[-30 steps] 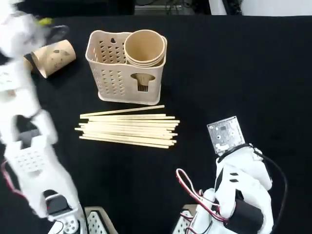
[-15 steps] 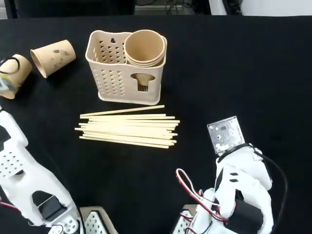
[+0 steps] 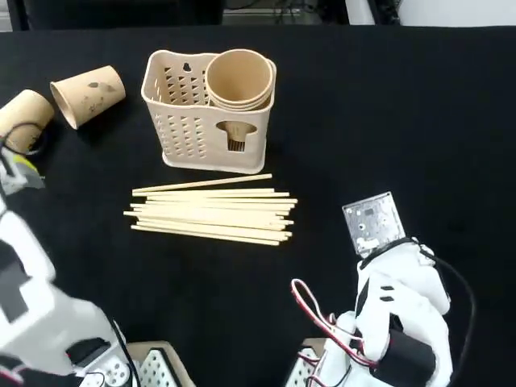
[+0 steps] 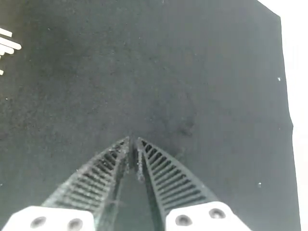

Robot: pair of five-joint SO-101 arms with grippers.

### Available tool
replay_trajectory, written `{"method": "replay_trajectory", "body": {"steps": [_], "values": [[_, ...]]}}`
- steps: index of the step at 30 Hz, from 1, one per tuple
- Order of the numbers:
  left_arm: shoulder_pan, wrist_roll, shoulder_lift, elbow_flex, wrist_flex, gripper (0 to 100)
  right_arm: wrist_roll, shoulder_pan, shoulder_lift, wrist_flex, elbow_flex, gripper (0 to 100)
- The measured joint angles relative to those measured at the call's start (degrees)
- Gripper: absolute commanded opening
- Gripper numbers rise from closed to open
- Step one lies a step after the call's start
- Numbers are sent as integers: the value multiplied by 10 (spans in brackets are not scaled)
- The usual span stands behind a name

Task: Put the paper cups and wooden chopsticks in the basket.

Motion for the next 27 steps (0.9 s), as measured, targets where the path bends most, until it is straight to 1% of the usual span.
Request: {"method": "replay_trajectory", "body": {"steps": [4, 7, 11, 14, 17, 20, 23, 27], "values": [[1, -1, -136, 200, -173, 272, 0, 0, 0, 0, 0, 13], [-1, 33, -185, 321, -324, 272, 0, 0, 0, 0, 0, 13], [-1, 95, -197, 418, -503, 272, 0, 0, 0, 0, 0, 13], [1, 156, -194, 483, -640, 272, 0, 0, 0, 0, 0, 13], [15, 207, -172, 542, -794, 272, 0, 0, 0, 0, 0, 13], [40, 236, -141, 581, -932, 272, 0, 0, 0, 0, 0, 13], [55, 271, -94, 591, -1027, 272, 0, 0, 0, 0, 0, 13], [55, 316, -20, 591, -1096, 272, 0, 0, 0, 0, 0, 13]]}}
